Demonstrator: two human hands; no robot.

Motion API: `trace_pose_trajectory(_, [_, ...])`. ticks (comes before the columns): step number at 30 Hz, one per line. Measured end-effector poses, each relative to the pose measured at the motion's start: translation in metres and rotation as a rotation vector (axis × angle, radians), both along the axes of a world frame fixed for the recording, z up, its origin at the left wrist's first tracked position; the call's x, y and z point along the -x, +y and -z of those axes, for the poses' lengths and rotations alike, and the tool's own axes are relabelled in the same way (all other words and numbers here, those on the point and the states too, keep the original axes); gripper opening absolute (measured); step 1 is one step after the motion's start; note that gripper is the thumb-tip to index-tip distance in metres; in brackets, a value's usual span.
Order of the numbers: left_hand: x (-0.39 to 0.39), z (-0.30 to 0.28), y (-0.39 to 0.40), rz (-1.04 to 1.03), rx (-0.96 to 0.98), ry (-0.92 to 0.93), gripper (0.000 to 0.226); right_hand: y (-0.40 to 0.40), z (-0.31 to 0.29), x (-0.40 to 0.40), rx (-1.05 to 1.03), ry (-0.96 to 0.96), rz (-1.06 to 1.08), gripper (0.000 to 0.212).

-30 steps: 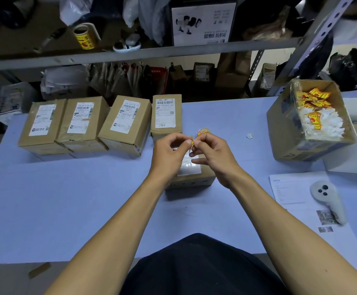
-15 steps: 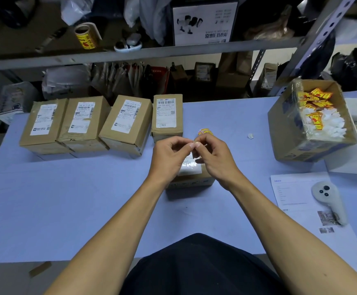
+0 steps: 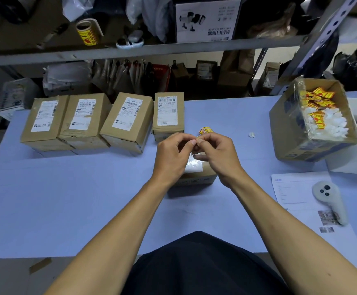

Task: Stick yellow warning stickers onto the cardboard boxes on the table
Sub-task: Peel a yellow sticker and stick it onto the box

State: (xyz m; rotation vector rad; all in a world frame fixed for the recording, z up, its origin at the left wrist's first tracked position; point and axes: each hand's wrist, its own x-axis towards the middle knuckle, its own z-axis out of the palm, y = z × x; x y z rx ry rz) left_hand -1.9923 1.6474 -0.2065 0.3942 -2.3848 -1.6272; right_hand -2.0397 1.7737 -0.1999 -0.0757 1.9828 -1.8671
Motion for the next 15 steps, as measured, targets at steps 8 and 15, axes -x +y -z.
trace_pose_trajectory(8, [0.0013,-0.0015,-0.0034,0.023,0.000,0.005,0.012,0.0016,0.0004,0.0006,0.018,0.011,-0.013,0.015])
trace_pose_trajectory(15, [0.0026,-0.0009,-0.0052,0.019,-0.088,-0.023,0.010,0.0007,-0.0003,-0.0004,-0.077,0.181,-0.045,0.015])
